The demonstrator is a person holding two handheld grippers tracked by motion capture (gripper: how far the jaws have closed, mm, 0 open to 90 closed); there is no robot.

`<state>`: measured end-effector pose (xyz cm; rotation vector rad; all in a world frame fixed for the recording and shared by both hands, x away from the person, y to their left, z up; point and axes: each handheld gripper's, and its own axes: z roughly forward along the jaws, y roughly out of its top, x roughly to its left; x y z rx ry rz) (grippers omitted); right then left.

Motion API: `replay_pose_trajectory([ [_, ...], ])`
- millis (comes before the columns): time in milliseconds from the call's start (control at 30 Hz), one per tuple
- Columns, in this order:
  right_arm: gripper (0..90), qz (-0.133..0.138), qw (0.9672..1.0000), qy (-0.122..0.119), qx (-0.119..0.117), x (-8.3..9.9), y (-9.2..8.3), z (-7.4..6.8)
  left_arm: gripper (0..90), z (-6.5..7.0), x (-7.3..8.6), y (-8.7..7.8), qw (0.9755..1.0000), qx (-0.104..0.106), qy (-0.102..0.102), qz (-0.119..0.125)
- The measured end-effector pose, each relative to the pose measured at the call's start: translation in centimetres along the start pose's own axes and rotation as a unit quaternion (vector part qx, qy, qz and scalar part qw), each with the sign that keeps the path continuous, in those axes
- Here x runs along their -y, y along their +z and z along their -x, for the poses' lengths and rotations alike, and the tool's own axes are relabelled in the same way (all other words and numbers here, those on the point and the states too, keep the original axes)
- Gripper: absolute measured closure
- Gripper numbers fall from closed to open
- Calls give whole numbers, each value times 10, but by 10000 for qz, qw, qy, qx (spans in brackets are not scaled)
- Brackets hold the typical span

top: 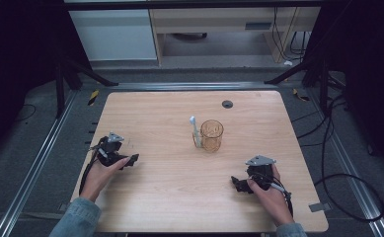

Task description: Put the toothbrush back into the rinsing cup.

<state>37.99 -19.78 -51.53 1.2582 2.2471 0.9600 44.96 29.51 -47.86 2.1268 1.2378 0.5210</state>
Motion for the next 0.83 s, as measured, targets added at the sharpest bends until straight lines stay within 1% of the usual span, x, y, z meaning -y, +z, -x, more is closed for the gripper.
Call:
replay_pose_trajectory([
  [100, 4, 1, 10000, -1, 0, 0, 0, 0, 69, -3, 0, 3, 10000, -7, -60, 24],
  [133, 4, 0, 10000, -1, 0, 0, 0, 0, 67, -4, 1, 4, 9999, -8, -114, 36],
  [167, 4, 0, 10000, -1, 0, 0, 0, 0, 67, -5, 1, 5, 10000, -15, -90, 18],
  [233, 4, 0, 10000, 0, 1, 0, 0, 0, 66, -7, 2, 8, 9999, -9, -155, 12],
  [367, 4, 1, 10000, 1, 0, 0, 0, 0, 64, -8, 5, 14, 9998, 4, -181, 22],
  [400, 4, 1, 10000, 0, 0, 0, 0, 0, 64, -8, 6, 16, 9997, 15, -231, 61],
  [567, 4, 0, 10000, 0, 0, 0, 0, 0, 63, -7, 9, 22, 9996, 26, -275, 74],
  [600, 4, 1, 10000, 0, 0, 0, 0, 0, 63, -7, 10, 24, 9997, 27, -254, 56],
  [633, 4, 2, 10000, -1, 1, 0, 0, 0, 57, -6, 11, 25, 9996, 1, -252, 112],
  [667, 4, 1, 10000, 0, 1, 0, 0, 0, 52, -6, 11, 26, 9998, -34, -175, 115],
  [700, 4, 1, 10000, 0, 2, 0, 0, 0, 46, -5, 11, 26, 9998, -65, -173, 126],
  [733, 4, 1, 10000, 0, 2, 0, 0, 0, 46, -5, 11, 27, 9998, -94, -124, 117],
  [800, 4, 1, 10000, 0, 0, 0, 0, 0, 8, -5, 13, 30, 9997, -71, -99, 229],
  [833, 4, 0, 10000, -1, 2, 0, 0, 0, 5, -5, 13, 30, 9997, -72, -101, 230],
])
